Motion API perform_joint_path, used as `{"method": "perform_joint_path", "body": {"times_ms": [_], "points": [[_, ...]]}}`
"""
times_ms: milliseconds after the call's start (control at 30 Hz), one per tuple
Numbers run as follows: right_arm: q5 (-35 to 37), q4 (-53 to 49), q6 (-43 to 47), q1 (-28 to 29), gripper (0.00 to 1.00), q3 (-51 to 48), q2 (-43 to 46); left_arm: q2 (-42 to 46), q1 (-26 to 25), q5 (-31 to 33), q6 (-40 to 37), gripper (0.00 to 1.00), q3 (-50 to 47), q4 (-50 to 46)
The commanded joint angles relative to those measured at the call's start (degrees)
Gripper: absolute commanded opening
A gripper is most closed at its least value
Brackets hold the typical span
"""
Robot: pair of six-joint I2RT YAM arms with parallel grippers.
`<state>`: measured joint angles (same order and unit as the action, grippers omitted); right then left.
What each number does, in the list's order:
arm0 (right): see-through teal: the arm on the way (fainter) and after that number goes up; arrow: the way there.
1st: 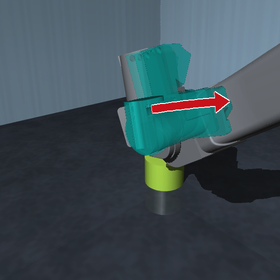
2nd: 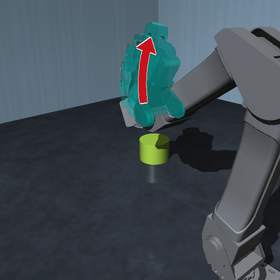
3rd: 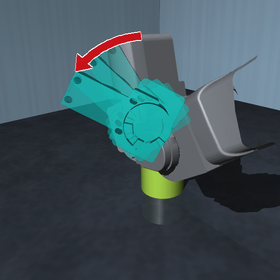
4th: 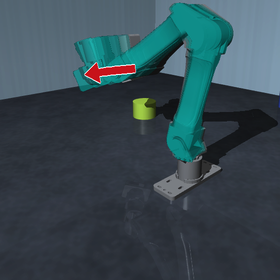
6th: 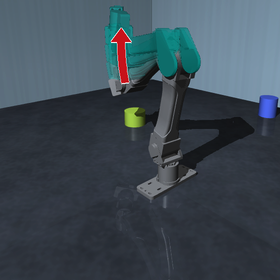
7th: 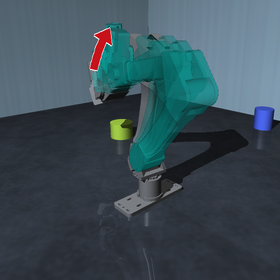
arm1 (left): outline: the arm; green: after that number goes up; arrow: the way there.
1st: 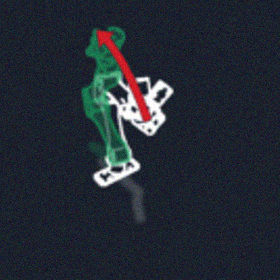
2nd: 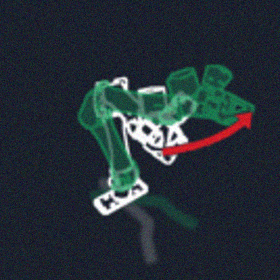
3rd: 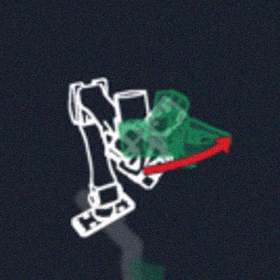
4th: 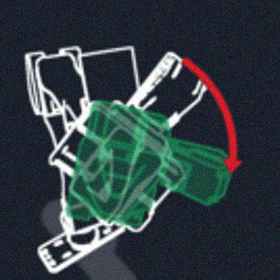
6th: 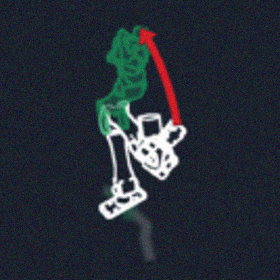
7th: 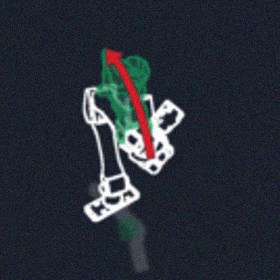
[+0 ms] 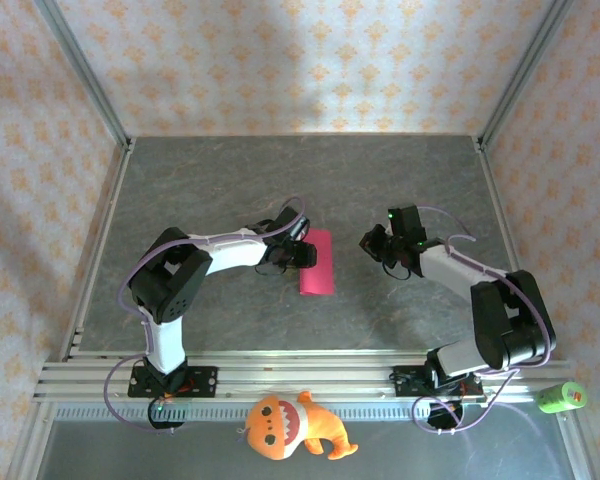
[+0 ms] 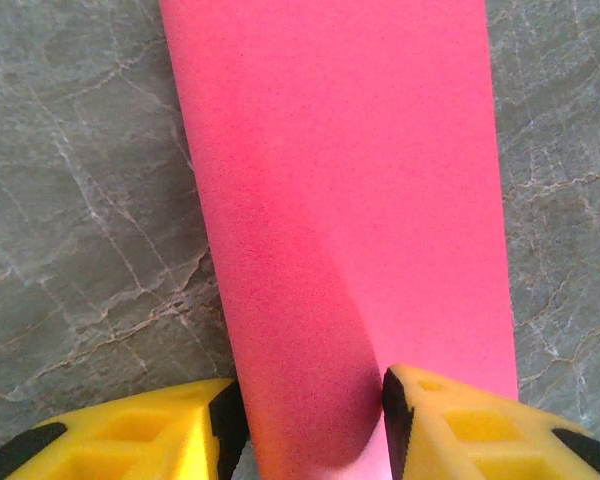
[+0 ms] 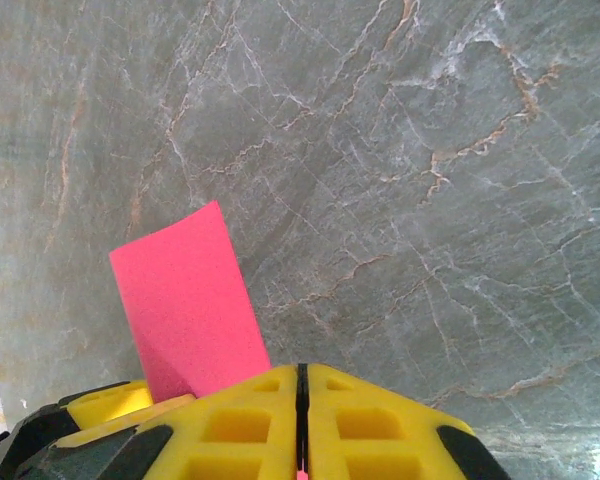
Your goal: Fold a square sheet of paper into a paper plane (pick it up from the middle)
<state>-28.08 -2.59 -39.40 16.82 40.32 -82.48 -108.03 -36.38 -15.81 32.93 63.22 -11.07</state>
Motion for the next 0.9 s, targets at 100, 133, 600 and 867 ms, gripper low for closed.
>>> {"method": "perform_joint_path", "body": {"times_ms": [100, 133, 600, 867], "points": [[-1.9, 1.47, -0.51, -0.21, 0.09, -1.11, -1.01, -4.92, 0.79, 6.53, -1.11, 0.49, -1.41, -3.04], [-2.7, 1.87, -0.51, -0.21, 0.09, -1.2, -1.22, -4.91, 0.79, 6.67, -1.18, 0.49, -1.48, -2.99], [-9.35, 3.91, 0.94, 4.97, 0.03, 2.91, -8.28, -5.43, 0.79, 6.65, -1.46, 0.49, -1.79, -2.8], [-8.8, 3.93, 0.91, 8.75, 0.0, 6.85, -13.54, -5.75, 0.77, 6.47, -1.29, 0.49, -2.0, -2.53]]}}
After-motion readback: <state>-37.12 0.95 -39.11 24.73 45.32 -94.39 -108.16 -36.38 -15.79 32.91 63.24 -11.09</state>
